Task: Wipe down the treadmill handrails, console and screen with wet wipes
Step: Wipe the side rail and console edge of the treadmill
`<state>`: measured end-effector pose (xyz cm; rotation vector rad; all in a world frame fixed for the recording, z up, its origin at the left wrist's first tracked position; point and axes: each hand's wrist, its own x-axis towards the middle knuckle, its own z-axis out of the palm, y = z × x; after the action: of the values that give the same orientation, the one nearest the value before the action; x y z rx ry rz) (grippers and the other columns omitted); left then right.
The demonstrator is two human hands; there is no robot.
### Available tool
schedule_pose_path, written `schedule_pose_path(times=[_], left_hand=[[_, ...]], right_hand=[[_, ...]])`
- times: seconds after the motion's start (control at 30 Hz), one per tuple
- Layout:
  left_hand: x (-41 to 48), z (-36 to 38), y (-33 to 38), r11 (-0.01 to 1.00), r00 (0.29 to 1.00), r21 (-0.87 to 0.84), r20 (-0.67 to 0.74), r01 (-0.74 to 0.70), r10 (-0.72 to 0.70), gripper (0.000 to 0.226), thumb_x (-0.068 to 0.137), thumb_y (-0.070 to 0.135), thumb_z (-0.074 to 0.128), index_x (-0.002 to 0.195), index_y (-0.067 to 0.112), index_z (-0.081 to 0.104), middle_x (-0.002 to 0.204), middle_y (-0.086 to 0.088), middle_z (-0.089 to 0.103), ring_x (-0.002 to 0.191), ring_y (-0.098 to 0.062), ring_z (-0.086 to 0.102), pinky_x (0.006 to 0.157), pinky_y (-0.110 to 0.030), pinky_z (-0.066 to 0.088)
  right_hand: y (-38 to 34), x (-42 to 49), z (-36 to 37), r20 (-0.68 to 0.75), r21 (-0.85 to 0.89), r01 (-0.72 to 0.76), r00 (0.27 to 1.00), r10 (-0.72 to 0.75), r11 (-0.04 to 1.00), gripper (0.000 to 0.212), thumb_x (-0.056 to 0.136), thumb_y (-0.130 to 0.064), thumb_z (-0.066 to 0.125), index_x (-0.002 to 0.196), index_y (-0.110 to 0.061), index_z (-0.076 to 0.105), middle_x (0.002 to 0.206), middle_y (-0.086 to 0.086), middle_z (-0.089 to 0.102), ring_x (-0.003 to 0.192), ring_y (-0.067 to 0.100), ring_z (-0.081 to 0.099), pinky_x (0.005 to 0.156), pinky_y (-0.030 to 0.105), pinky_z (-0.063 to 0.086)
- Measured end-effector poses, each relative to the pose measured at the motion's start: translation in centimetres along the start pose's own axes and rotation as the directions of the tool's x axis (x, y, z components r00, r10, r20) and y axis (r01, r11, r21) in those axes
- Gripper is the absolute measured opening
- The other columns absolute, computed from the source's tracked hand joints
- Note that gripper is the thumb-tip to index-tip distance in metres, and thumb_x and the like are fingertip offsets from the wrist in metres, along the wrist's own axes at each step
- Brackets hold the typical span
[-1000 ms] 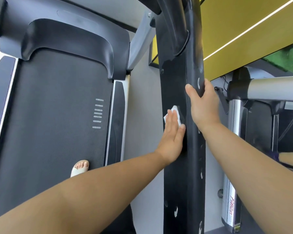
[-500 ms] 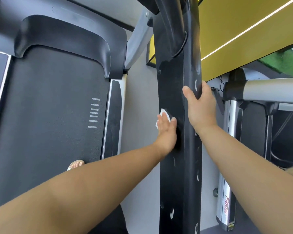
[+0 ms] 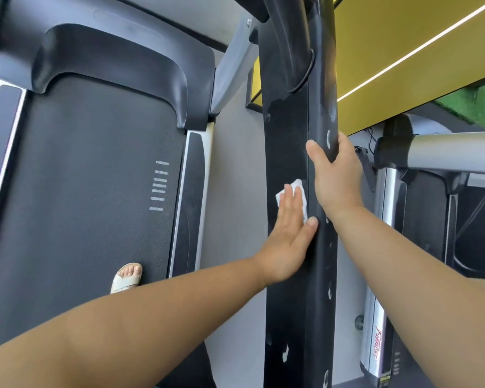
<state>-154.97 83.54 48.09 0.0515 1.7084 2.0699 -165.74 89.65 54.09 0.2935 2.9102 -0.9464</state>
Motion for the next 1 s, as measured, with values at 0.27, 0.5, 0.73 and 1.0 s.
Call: schedule_pose_path(times=[0.27,0.5,0.73,1.0], left_hand=[[1.0,-0.2,1.0,0.978,0.982,-0.127,-0.071,0.165,-0.175,0.055,0.103,0.04,0.015,0.144,0.036,-0.022,0.152,0.017,-0.028,0.138,-0.002,-0.028,0.114,-0.032,-0.011],[-0.6,0.3,0.6,0.99,0.987,-0.027,-0.083,0.136,-0.138,0.055,0.105,0.029,0.017,0.149,0.02,-0.013,0.156,0.008,-0.022,0.142,-0.006,-0.02,0.117,-0.031,-0.006],[-2.3,1.2,1.8,0.996,0.998,-0.065,-0.024,0.053,-0.055,0.057,0.104,0.033,0.019,0.147,0.026,-0.019,0.152,0.015,-0.027,0.138,-0.004,-0.027,0.112,-0.028,-0.012],[-1.6,1.7,0.4,0.942,0.964,-0.266,-0.111,0.204,-0.241,0.055,0.103,0.034,0.017,0.149,0.03,-0.014,0.156,0.014,-0.014,0.142,-0.004,-0.018,0.114,-0.033,-0.005]], right_hand=[[0.0,0.0,0.1,-0.01,-0.001,-0.009,1.0,0.009,1.0,0.043,0.09,-0.043,0.054,0.127,-0.022,0.052,0.118,-0.011,0.061,0.107,0.009,0.056,0.086,0.023,0.042],[0.1,0.2,-0.1,0.047,-0.033,-0.019,0.999,0.021,0.999,0.054,0.089,-0.049,0.051,0.135,-0.021,0.044,0.128,-0.007,0.056,0.116,0.015,0.052,0.096,0.034,0.043],[0.5,-3.8,-3.2,0.185,0.057,-0.132,0.975,0.12,0.99,0.087,0.084,-0.052,0.061,0.151,-0.023,0.014,0.153,-0.008,0.029,0.137,0.01,0.032,0.104,0.026,0.029],[3.4,-8.5,-1.6,0.058,0.005,-0.076,0.995,0.076,0.997,0.039,0.09,-0.042,0.055,0.126,-0.027,0.049,0.111,-0.015,0.059,0.099,0.005,0.055,0.08,0.021,0.039]])
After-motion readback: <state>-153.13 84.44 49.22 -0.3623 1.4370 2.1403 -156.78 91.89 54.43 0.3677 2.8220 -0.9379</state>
